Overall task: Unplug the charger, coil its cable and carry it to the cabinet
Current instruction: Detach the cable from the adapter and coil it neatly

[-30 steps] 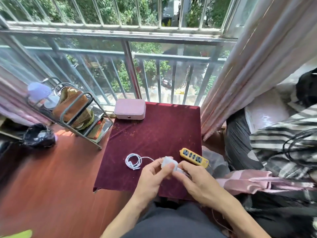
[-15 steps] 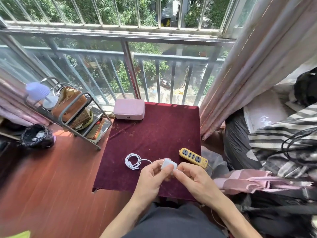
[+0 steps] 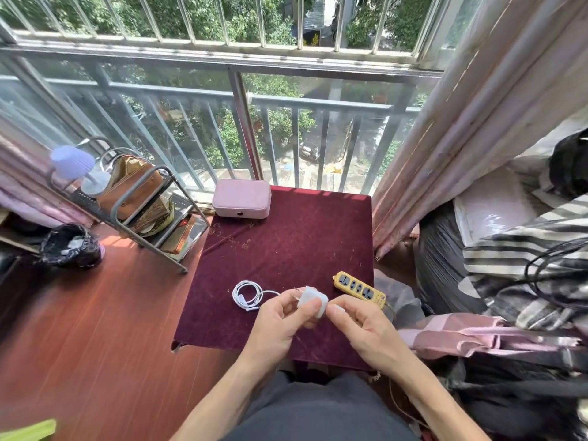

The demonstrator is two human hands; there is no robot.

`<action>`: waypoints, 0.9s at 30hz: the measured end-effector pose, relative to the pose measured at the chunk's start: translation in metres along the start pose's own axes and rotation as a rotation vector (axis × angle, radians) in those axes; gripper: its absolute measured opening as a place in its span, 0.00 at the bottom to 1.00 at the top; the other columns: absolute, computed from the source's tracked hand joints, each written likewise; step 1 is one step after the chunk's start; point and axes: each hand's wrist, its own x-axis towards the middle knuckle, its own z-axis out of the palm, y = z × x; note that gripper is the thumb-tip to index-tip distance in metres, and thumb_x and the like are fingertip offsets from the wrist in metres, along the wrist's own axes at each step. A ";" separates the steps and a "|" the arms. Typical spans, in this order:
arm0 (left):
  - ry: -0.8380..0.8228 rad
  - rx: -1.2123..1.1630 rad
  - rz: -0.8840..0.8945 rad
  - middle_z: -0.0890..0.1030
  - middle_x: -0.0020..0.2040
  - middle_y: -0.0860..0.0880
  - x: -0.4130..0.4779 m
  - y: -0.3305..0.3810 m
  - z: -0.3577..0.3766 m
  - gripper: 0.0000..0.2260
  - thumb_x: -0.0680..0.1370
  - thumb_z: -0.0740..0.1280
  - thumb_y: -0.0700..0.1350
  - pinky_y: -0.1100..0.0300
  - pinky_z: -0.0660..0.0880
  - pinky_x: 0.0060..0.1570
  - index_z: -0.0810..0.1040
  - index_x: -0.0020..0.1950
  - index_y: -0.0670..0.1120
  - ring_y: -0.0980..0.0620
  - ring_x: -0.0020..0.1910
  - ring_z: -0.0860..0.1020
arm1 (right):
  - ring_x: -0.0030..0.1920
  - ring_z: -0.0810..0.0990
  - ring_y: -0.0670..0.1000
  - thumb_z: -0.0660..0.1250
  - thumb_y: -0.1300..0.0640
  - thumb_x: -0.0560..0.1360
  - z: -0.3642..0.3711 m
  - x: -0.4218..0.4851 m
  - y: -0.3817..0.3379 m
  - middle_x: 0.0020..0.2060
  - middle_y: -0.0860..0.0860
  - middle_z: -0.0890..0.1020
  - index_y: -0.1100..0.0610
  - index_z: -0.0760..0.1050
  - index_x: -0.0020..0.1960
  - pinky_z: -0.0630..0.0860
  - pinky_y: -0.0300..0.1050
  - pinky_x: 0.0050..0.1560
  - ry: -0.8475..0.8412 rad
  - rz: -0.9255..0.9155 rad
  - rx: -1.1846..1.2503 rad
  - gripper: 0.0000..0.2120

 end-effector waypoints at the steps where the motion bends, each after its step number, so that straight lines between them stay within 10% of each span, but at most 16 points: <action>1: 0.009 -0.014 -0.005 0.87 0.45 0.50 0.001 -0.002 -0.001 0.08 0.77 0.74 0.47 0.64 0.78 0.44 0.87 0.52 0.44 0.56 0.43 0.82 | 0.37 0.74 0.55 0.65 0.42 0.82 0.001 0.001 0.004 0.37 0.58 0.80 0.51 0.84 0.51 0.73 0.51 0.42 -0.009 0.021 -0.012 0.15; 4: 0.119 -0.004 -0.059 0.88 0.43 0.50 0.010 -0.020 -0.014 0.06 0.77 0.74 0.43 0.61 0.81 0.44 0.87 0.50 0.42 0.53 0.43 0.84 | 0.37 0.74 0.41 0.67 0.48 0.83 0.003 0.005 0.019 0.35 0.42 0.78 0.47 0.82 0.51 0.71 0.39 0.42 -0.009 0.051 -0.161 0.07; 12: 0.637 0.481 -0.380 0.85 0.45 0.51 0.044 -0.120 -0.129 0.10 0.71 0.77 0.47 0.62 0.75 0.43 0.82 0.49 0.46 0.49 0.46 0.82 | 0.36 0.81 0.57 0.74 0.54 0.79 0.024 0.027 0.054 0.36 0.50 0.79 0.51 0.86 0.55 0.74 0.54 0.42 0.240 -0.006 -1.019 0.06; 21: 0.867 0.595 -0.539 0.75 0.36 0.54 0.093 -0.214 -0.213 0.10 0.72 0.73 0.43 0.59 0.67 0.43 0.73 0.40 0.50 0.48 0.42 0.75 | 0.45 0.85 0.44 0.66 0.51 0.85 0.051 0.034 0.105 0.43 0.44 0.87 0.40 0.81 0.58 0.81 0.44 0.48 0.230 0.399 -0.338 0.08; 27: 0.863 0.692 -0.600 0.82 0.51 0.42 0.115 -0.258 -0.230 0.10 0.74 0.74 0.42 0.57 0.69 0.43 0.79 0.52 0.41 0.49 0.43 0.74 | 0.43 0.86 0.45 0.69 0.54 0.83 0.066 0.027 0.128 0.44 0.45 0.86 0.39 0.81 0.53 0.79 0.40 0.45 0.264 0.480 -0.202 0.08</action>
